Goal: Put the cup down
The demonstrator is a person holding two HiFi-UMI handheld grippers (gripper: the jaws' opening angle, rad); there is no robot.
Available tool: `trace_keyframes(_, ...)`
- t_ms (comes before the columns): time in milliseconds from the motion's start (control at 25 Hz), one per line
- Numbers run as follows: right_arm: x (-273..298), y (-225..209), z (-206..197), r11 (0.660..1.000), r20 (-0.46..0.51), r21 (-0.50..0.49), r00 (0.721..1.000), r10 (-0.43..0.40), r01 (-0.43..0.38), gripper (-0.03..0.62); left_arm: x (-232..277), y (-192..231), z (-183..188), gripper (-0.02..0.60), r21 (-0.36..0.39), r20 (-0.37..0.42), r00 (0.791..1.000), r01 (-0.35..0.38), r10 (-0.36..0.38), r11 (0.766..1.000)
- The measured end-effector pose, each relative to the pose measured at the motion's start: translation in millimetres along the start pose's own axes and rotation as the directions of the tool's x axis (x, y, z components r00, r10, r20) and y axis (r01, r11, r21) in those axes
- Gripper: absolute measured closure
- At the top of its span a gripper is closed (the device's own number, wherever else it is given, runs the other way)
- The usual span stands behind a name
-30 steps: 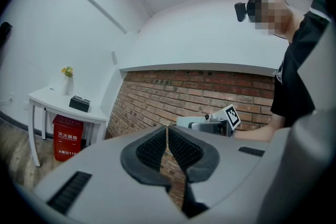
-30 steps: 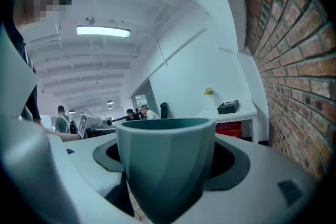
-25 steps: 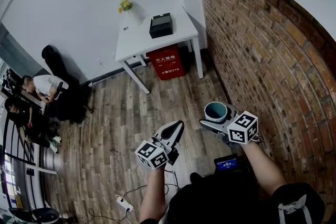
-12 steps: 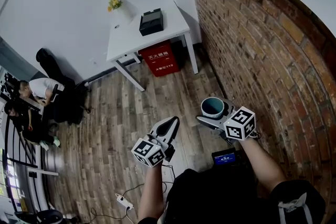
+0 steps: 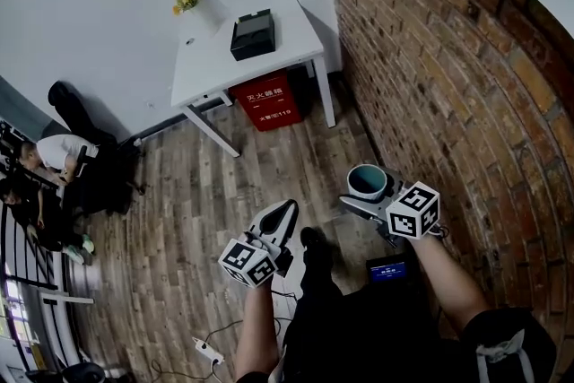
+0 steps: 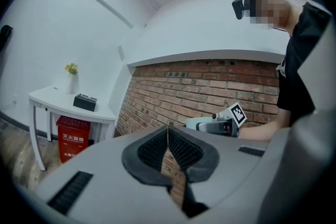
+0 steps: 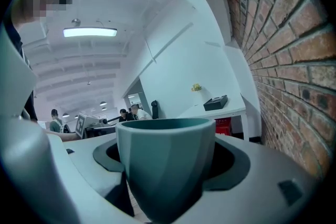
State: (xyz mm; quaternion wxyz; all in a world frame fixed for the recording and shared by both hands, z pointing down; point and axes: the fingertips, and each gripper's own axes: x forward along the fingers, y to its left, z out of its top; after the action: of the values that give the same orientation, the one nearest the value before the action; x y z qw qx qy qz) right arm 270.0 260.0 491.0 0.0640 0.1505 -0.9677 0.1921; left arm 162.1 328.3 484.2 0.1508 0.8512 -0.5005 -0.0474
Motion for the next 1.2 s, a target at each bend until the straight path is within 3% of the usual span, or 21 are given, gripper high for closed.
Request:
trace_keyframes(600,232.7,-98.7,96.5,0.997,0.018,-0.008,0.997,-0.071,0.071,0.2,65.7,254.3,85.8,0.571,0.007,0.004,0.998,0.058,-0.058,0.998)
trace_keyframes(960,317.4,-149.4,120.4,0.997,-0.01,-0.002,0.997,-0.073,0.073,0.2,102.0,344.1,105.2,0.571,-0.011,-0.008,0.997,0.073,-0.073,0.997)
trace_keyframes(1200,373.5,-206.3,138.9,0.999,-0.008,0.003,0.999,-0.036,0.036,0.2,149.0,400.1,114.7,0.571,-0.013,-0.016,0.998,0.059,-0.059,0.998)
